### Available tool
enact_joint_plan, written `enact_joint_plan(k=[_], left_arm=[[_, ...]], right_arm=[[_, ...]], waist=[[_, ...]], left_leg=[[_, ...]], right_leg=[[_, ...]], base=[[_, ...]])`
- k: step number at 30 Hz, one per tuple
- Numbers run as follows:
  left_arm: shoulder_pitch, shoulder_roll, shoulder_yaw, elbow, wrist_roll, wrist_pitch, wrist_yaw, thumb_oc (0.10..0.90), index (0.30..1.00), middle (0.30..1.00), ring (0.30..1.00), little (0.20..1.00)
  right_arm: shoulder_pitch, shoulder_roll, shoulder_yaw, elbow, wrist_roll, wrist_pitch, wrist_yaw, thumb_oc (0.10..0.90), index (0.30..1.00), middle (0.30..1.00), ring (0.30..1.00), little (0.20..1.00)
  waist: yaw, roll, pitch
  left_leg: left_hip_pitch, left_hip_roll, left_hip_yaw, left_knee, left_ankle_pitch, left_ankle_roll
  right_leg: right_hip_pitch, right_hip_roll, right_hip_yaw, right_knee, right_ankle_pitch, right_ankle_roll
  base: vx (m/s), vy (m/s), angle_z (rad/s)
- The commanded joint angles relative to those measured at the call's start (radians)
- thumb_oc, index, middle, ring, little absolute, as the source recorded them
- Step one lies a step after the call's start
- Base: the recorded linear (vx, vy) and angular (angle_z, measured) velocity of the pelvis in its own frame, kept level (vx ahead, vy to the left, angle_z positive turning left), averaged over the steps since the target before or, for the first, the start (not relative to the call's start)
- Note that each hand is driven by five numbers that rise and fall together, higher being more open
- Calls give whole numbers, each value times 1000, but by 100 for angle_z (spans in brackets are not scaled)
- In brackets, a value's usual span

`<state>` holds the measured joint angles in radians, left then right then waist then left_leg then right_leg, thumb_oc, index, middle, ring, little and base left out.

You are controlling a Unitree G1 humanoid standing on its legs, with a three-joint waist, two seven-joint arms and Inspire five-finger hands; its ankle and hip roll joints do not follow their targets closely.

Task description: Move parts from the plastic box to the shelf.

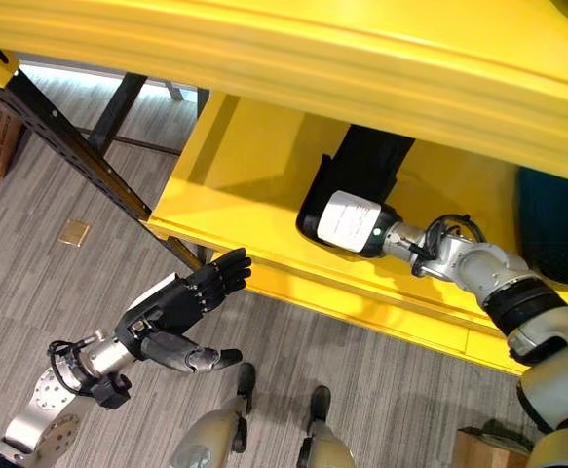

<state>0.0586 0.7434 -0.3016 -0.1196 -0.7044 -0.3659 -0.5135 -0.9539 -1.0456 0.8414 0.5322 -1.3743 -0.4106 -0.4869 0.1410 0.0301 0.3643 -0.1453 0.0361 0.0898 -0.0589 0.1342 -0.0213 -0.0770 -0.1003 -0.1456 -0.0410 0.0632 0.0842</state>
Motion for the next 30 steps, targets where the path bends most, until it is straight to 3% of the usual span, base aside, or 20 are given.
enact_joint_plan(k=[1,17,30], left_arm=[[-15,6,56,-106,-82,-104,-30,900,1000,1000,1000,1000],[6,20,71,-103,-92,-106,-42,900,1000,1000,1000,1000],[10,28,75,-98,-96,-105,-59,900,1000,1000,1000,1000]], right_arm=[[-69,-123,63,-6,-69,-3,28,400,300,300,300,300],[-82,-215,61,-31,-145,-93,19,400,300,300,300,300],[-107,-239,64,-48,-150,-95,25,400,300,300,300,300]], waist=[[7,-8,-30],[0,-28,-19],[2,-33,-14]], left_leg=[[-49,42,-24,123,-68,-58],[-66,54,-27,137,-65,-60],[-79,54,-30,151,-68,-57]], right_leg=[[-91,30,-53,139,-67,-36],[-106,39,-49,154,-69,-37],[-116,39,-48,167,-72,-36]], base=[[0,0,0],[0,0,0],[0,0,0]])
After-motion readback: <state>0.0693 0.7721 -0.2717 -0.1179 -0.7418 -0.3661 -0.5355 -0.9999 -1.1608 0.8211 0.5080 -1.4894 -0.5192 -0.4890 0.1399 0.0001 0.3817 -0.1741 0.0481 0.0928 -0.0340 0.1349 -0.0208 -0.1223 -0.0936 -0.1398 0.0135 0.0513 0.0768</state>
